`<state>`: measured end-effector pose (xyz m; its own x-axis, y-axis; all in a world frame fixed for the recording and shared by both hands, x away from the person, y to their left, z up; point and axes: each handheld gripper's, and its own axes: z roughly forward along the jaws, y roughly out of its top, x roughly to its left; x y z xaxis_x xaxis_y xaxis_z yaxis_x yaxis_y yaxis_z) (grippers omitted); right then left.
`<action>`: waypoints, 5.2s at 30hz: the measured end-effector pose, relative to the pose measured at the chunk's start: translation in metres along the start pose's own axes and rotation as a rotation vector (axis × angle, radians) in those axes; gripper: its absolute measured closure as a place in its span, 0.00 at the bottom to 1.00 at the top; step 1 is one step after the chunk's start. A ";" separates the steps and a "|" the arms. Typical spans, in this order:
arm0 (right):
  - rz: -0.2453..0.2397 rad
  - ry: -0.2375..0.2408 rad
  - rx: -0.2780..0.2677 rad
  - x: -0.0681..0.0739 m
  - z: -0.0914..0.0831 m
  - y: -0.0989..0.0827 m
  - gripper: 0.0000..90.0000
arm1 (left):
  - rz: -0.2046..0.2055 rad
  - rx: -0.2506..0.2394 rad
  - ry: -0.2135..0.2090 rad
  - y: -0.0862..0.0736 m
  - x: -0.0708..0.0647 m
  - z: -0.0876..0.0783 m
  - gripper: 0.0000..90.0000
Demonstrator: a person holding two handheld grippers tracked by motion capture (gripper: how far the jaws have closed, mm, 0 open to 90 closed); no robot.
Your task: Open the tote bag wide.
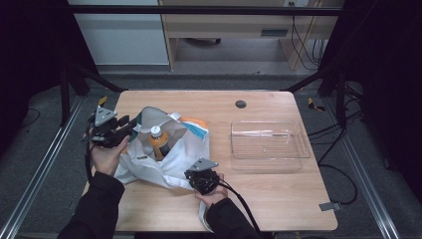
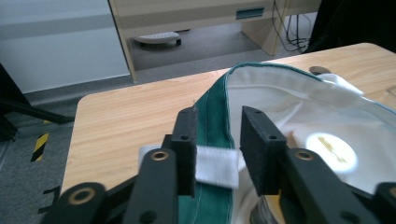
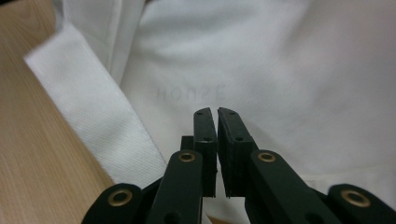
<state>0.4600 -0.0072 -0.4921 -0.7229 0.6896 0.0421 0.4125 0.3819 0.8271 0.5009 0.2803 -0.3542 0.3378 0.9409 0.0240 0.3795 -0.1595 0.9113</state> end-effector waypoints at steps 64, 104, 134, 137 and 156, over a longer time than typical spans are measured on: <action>0.075 -0.277 -0.093 -0.055 0.046 0.041 0.98 | 0.042 0.257 0.073 -0.086 0.012 0.034 0.95; -0.018 -0.061 0.005 -0.005 0.023 0.011 0.98 | 0.079 0.070 0.048 -0.036 -0.009 0.052 0.85; -0.031 0.003 0.097 0.003 0.032 0.004 1.00 | 0.008 0.115 0.023 -0.027 0.005 0.082 0.85; -0.039 -0.006 0.109 0.002 0.030 0.005 0.99 | 0.026 0.102 0.022 -0.026 0.004 0.073 0.76; -0.009 -0.074 -0.122 -0.023 -0.046 0.026 0.65 | 0.016 0.008 -0.066 -0.055 -0.010 0.003 0.58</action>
<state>0.4619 -0.0414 -0.4462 -0.6815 0.7318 -0.0033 0.3323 0.3134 0.8896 0.4796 0.2786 -0.4059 0.3994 0.9167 0.0112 0.3804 -0.1769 0.9077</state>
